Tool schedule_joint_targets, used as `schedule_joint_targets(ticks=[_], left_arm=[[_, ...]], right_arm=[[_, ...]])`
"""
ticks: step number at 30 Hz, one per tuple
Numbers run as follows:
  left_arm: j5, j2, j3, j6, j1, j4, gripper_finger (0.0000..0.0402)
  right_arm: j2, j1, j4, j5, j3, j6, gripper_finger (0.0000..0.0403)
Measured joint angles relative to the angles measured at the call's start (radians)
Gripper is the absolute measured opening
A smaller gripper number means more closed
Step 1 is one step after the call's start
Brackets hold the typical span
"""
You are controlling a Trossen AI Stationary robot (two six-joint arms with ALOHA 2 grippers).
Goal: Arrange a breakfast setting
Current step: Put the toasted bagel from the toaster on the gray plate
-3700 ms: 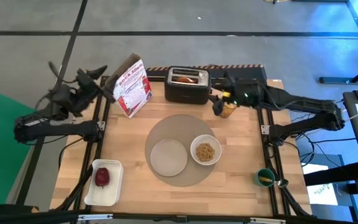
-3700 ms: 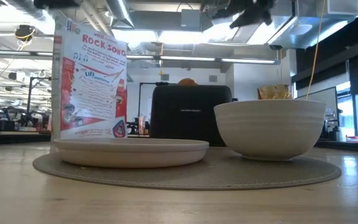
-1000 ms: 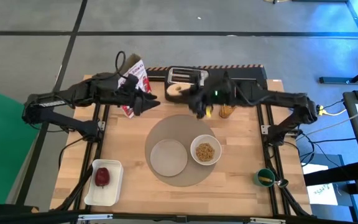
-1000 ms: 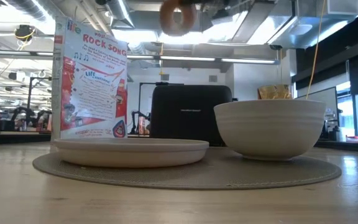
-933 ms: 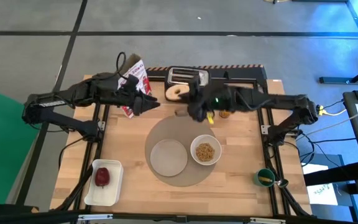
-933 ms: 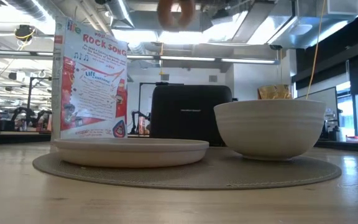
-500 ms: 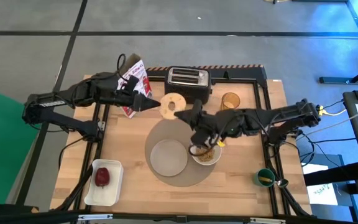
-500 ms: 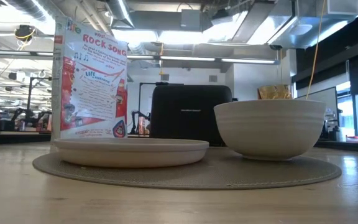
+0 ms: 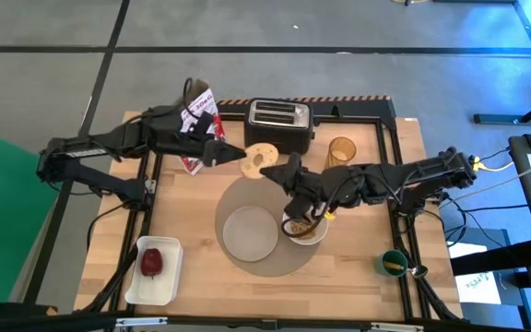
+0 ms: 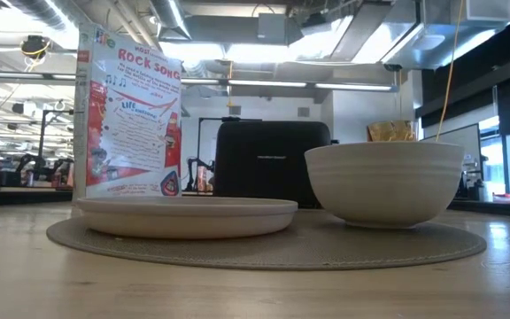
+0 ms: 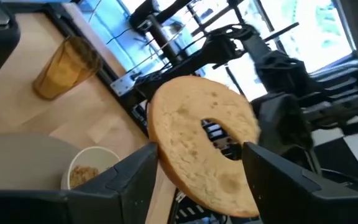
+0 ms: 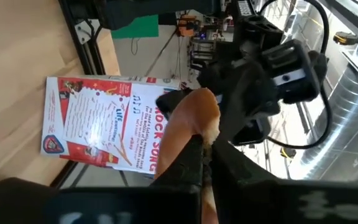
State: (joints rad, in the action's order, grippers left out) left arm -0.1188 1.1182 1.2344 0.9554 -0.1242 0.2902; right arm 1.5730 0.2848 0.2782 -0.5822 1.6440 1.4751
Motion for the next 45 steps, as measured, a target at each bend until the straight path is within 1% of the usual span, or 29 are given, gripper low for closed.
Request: schedule_joint_targets(ticks=[4,7,12,16,19,22,27,30,33,35,38,40,42,45], left_arm=[[0.01,0.004,0.0,0.027,0.0,0.024,0.0224],[0.023,0.004,0.0,0.031,0.001,0.023,0.0224],[-0.011,0.004,0.0,0.006,0.0,-0.066,0.0227],[0.008,0.013,0.0,0.003,0.0,-0.078,0.022],[-0.013,0.03,0.0,0.004,0.0,-0.076,0.0207],[-0.045,0.043,0.0,0.007,0.004,-0.078,0.0184],[-0.053,0.054,0.0,0.024,0.015,-0.083,0.0121],[-0.052,0.044,0.0,0.015,0.015,-0.085,0.0078],[-0.036,0.034,0.0,-0.013,0.015,-0.085,0.0044],[-0.017,0.027,0.0,-0.054,0.015,-0.078,0.0029],[0.015,0.024,0.0,-0.104,0.016,-0.05,0.0022],[0.037,0.025,0.0,-0.118,0.016,-0.019,0.0024],[0.061,0.025,0.0,-0.129,0.015,0.011,0.003],[0.106,0.025,0.0,-0.149,0.015,0.082,0.0033]], right_arm=[[0.0,0.012,-0.031,-0.037,0.0,0.052,0.0004],[0.0,0.023,-0.048,-0.043,0.0,0.078,0.0003],[0.0,0.023,-0.047,-0.032,0.0,0.079,0.0006],[0.0,0.023,-0.046,-0.014,0.0,0.078,0.0008],[0.0,0.023,-0.045,-0.016,0.0,0.078,0.0008],[0.0,0.023,-0.042,-0.013,0.0,0.077,0.0008],[0.0,0.024,-0.033,-0.02,0.0,0.044,0.0011],[0.0,0.024,-0.035,-0.023,0.0,-0.064,0.002],[0.0,0.023,-0.034,-0.023,0.0,-0.254,0.0036],[0.0,0.022,-0.015,0.011,0.0,-0.41,0.0049],[0.0,0.021,0.035,0.106,0.0,-0.661,0.007],[0.0,0.021,0.051,0.165,0.0,-0.79,0.0087],[0.0,0.022,0.075,0.19,0.0,-0.866,0.0105],[0.0,0.013,0.108,0.181,0.0,-0.937,0.0133]])
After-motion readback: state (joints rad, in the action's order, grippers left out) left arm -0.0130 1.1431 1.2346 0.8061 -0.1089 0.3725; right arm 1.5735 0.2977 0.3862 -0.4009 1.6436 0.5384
